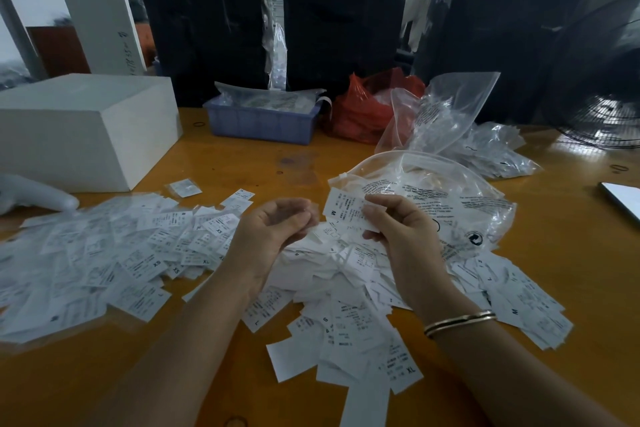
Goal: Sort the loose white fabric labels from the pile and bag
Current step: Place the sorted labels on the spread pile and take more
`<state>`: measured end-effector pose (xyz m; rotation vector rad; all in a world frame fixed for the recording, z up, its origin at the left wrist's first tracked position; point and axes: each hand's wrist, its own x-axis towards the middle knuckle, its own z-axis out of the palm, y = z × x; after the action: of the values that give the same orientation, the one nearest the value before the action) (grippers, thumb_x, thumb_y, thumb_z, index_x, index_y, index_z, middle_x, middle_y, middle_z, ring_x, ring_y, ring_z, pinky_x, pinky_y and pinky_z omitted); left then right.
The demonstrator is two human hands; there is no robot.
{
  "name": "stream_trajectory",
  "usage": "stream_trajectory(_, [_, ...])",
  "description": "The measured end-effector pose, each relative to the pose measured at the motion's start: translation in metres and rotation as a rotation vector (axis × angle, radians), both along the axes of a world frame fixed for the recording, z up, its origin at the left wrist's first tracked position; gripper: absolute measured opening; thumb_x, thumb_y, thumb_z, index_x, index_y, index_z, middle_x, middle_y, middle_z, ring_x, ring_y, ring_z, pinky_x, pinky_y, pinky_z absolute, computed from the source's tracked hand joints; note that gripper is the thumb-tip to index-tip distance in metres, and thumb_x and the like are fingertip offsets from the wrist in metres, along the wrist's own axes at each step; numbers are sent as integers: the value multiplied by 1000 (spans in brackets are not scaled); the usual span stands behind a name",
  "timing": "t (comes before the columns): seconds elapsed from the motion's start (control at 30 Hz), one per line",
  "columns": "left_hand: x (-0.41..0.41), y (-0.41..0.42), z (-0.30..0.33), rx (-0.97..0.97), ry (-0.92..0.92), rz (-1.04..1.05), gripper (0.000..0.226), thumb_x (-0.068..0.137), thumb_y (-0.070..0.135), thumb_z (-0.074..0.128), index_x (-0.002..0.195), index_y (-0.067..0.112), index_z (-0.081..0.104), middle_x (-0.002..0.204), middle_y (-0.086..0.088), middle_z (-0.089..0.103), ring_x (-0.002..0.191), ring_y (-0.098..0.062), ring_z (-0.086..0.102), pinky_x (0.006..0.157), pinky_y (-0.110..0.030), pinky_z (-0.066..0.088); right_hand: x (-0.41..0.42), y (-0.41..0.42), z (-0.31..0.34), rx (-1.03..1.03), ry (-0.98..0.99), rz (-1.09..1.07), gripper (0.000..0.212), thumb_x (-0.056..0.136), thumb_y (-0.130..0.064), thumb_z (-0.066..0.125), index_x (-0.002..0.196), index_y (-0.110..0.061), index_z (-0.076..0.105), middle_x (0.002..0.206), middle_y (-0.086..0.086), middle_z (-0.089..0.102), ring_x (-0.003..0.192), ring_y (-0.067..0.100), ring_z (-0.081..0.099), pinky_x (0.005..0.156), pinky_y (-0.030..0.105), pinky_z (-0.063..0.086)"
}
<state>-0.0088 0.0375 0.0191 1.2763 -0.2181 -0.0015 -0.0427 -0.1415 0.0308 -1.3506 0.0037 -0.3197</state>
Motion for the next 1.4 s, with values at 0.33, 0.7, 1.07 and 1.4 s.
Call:
stream_trajectory(0.33, [0,0,0,77,-61,103,15,82,4,68,86,18,71,87,0,76,84,-15,72,69,-16,55,0,12,-4,8,87,-22,6,85,-2,66,88,-8,67,80,3,73,67,18,68,78,39,55])
stream_trajectory(0.7, [0,0,-1,156,-113,148,21,81,7,71,78,28,73,85,6,75,82,-9,71,64,-13,52,-2,15,-6,-117,142,18,4,87,-6,65,90,-7,68,81,7,74,62,17,67,81,44,54])
stream_trajectory(1.07, [-3,-2,-1,313,-106,52,24,80,19,73,77,43,72,83,17,72,78,-1,68,61,-11,50,-2,14,-4,-168,157,63,8,85,-5,67,88,-11,71,82,9,73,62,18,68,69,30,56])
stream_trajectory(1.4, [-7,-2,5,123,27,66,18,66,45,66,75,33,76,85,2,75,79,-8,70,63,-14,52,-3,3,5,40,57,-14,9,86,-3,64,92,-9,68,76,0,72,62,15,66,65,24,55])
